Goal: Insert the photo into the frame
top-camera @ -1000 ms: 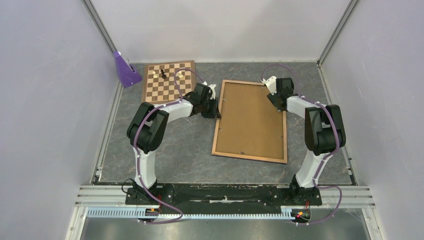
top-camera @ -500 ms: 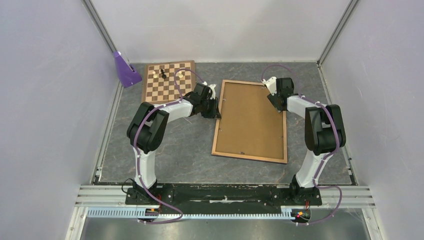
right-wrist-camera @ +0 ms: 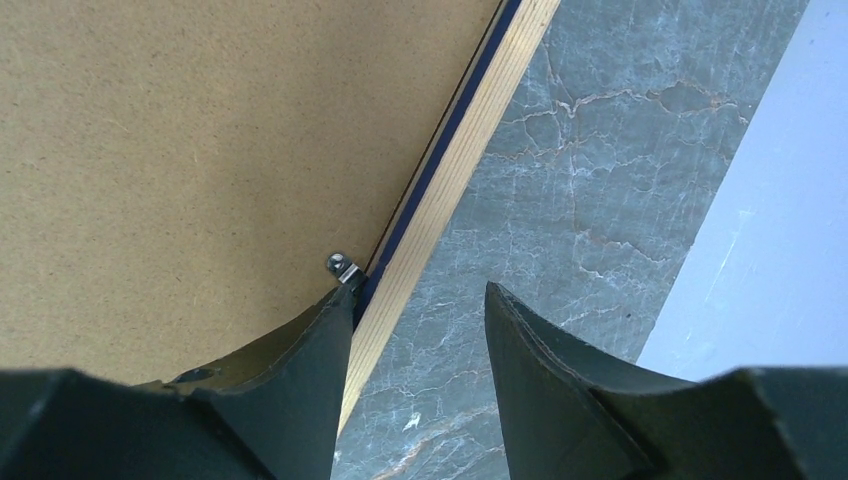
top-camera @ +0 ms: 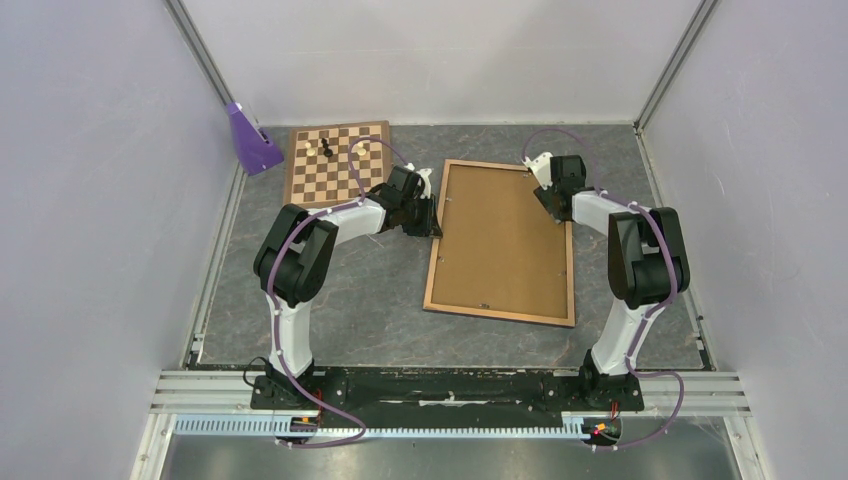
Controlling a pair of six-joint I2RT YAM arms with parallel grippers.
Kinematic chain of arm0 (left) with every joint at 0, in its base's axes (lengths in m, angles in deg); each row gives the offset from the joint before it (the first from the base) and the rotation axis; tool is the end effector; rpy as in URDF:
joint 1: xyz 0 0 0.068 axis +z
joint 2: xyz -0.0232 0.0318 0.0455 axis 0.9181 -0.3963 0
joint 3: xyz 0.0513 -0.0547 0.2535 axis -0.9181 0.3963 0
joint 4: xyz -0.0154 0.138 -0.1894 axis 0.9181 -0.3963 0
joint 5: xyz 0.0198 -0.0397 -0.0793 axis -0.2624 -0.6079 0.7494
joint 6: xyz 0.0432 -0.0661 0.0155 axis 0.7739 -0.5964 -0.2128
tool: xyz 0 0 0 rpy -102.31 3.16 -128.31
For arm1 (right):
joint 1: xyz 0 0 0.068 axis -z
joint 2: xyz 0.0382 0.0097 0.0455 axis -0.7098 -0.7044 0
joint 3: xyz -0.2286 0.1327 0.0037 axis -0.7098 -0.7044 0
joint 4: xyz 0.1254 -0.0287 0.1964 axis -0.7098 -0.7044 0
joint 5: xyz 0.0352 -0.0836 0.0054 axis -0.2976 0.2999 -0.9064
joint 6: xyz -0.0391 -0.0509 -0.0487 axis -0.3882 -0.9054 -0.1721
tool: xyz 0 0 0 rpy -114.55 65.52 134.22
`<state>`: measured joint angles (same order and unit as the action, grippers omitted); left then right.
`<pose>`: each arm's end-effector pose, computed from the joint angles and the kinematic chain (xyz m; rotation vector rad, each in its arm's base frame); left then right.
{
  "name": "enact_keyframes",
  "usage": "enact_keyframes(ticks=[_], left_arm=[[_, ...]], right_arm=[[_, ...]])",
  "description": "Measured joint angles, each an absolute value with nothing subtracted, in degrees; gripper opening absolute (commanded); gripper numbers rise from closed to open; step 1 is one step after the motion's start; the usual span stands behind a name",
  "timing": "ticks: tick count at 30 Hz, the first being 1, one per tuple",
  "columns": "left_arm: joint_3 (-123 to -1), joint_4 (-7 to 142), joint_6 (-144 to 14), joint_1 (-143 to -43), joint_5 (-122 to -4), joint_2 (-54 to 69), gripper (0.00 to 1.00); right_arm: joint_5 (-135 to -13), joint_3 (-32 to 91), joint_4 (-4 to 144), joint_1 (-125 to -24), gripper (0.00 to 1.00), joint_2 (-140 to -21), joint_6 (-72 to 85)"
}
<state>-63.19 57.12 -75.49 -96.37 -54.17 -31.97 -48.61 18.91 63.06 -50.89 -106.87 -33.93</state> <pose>0.3547 -0.2259 0.1370 0.3052 2.5282 -0.7460 0.3883 0.0177 0.1476 -0.6959 2.3749 -0.5819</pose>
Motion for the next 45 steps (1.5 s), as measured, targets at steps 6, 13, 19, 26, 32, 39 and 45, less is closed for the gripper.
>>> enact_keyframes(ticks=[6,13,19,26,32,39,45], left_arm=[[-63.19,57.32,-75.49,-96.39,-54.23,-31.97,0.02],[-63.19,57.39,-75.49,-96.41,-54.34,-31.97,0.02],[-63.19,57.30,-75.47,-96.41,-54.36,-31.97,0.02],[-63.19,57.28,-75.47,-96.41,-54.36,-31.97,0.02],[-63.19,57.28,-75.47,-96.39,-54.34,-31.97,0.02],[-63.19,57.26,-75.47,-96.41,-54.34,-31.97,0.02],[-63.30,57.12,-75.47,-96.41,-54.30,-32.06,0.02]], right_arm=[[-47.59,17.32,66.78,-51.22,0.54,-106.78,-33.82],[-47.67,16.53,69.20,-51.24,0.54,-106.78,-33.76],[-50.34,16.49,68.85,-50.70,0.55,-106.09,-32.18],[-57.57,19.72,65.29,-50.30,0.55,-105.04,-28.14],[-60.42,26.83,64.13,-50.37,0.54,-107.75,-25.80],[-61.84,33.71,64.22,-51.13,0.54,-115.13,-24.07],[-62.08,36.57,64.44,-52.34,0.54,-119.31,-24.07]])
